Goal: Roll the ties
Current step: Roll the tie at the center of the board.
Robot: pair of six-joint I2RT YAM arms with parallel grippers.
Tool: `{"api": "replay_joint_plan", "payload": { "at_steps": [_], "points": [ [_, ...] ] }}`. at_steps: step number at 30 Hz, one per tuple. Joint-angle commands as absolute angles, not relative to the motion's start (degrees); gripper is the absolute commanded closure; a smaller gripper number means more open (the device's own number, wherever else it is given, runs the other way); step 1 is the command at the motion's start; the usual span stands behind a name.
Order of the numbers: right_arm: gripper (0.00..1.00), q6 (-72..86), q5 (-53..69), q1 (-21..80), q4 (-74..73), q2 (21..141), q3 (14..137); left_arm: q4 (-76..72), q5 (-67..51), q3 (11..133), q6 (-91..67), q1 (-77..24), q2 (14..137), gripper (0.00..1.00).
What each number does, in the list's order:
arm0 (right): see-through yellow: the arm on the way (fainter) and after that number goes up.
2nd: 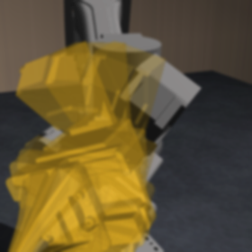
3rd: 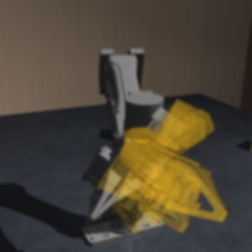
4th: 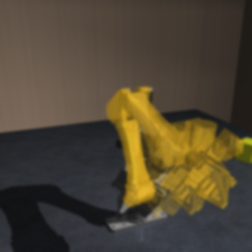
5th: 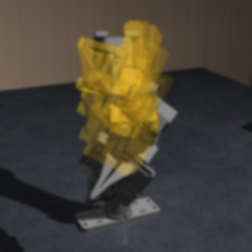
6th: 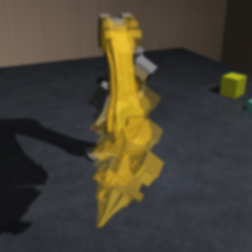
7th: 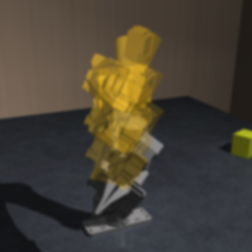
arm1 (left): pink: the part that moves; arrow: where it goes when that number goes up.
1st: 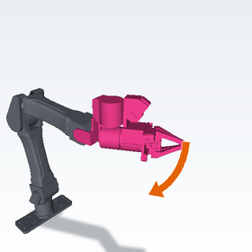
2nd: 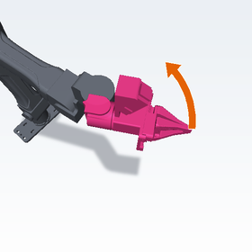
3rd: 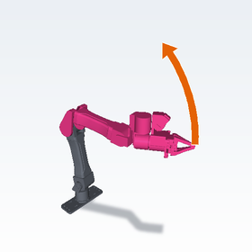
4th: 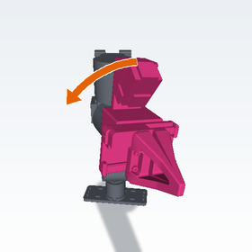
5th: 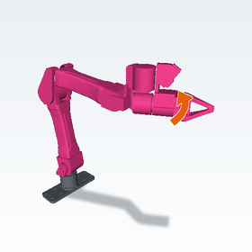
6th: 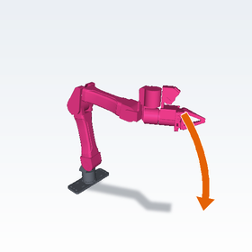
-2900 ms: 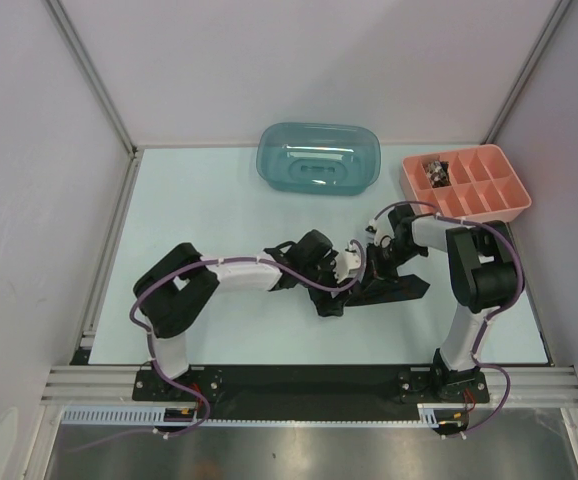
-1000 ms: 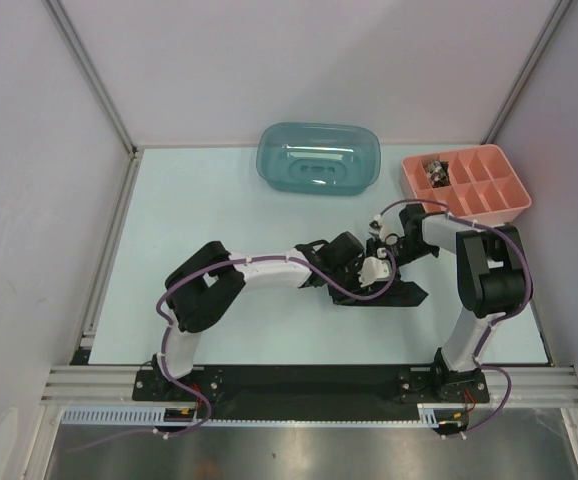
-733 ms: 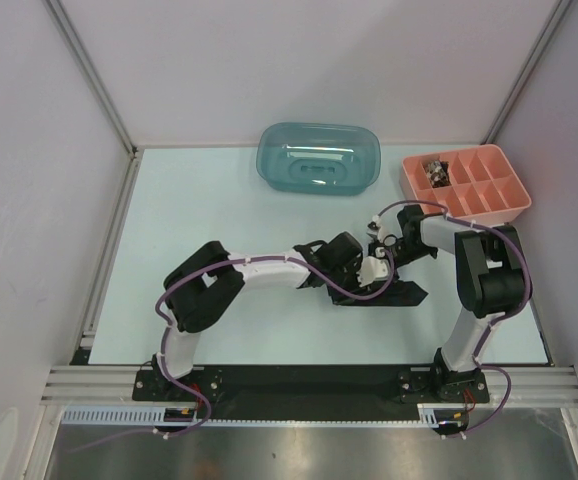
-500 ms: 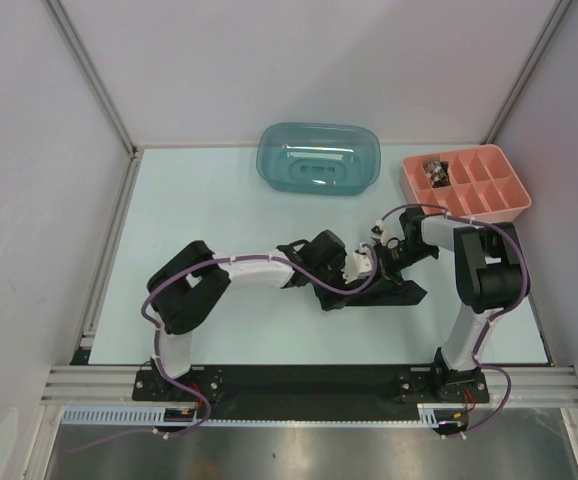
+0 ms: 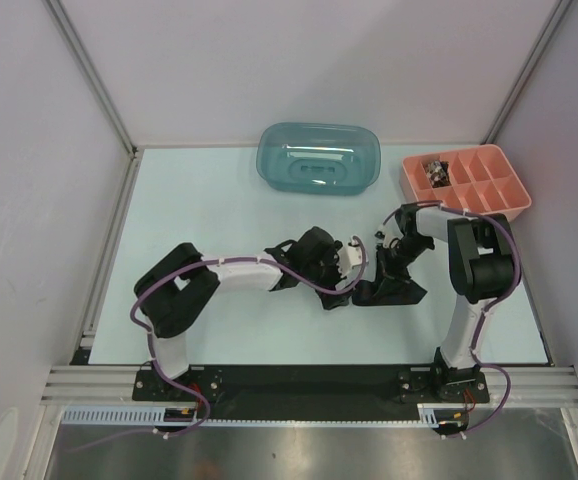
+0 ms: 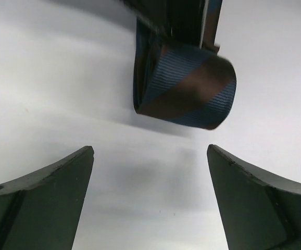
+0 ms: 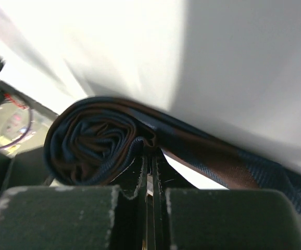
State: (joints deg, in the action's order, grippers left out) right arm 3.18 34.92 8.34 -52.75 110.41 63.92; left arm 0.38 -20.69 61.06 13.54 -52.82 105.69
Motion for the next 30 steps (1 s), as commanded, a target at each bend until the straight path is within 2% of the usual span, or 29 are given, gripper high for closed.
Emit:
{"api": "replay_joint_plan", "payload": {
  "at_steps": [1, 6, 14, 30],
  "points": [
    [1.00, 3.60, 17.76, 12.12, -45.00, 114.87, 65.38, -7.56, -23.29, 63.10, 13.01, -53.96, 107.39, 0.04],
    [1.00, 5.35, 16.27, 14.59, -45.17, 117.24, 68.28, -9.32, -25.39, 65.74, 12.65, -55.37, 110.30, 0.07],
    [1.00, 6.94, 21.52, 18.01, -43.42, 118.56, 69.96, -8.97, -24.70, 63.90, 13.98, -55.63, 109.78, 0.23],
    [1.00, 13.00, 35.33, 25.31, -33.49, 122.87, 69.26, -9.49, -23.64, 58.98, 13.54, -55.63, 107.05, 0.27]
  ]
}}
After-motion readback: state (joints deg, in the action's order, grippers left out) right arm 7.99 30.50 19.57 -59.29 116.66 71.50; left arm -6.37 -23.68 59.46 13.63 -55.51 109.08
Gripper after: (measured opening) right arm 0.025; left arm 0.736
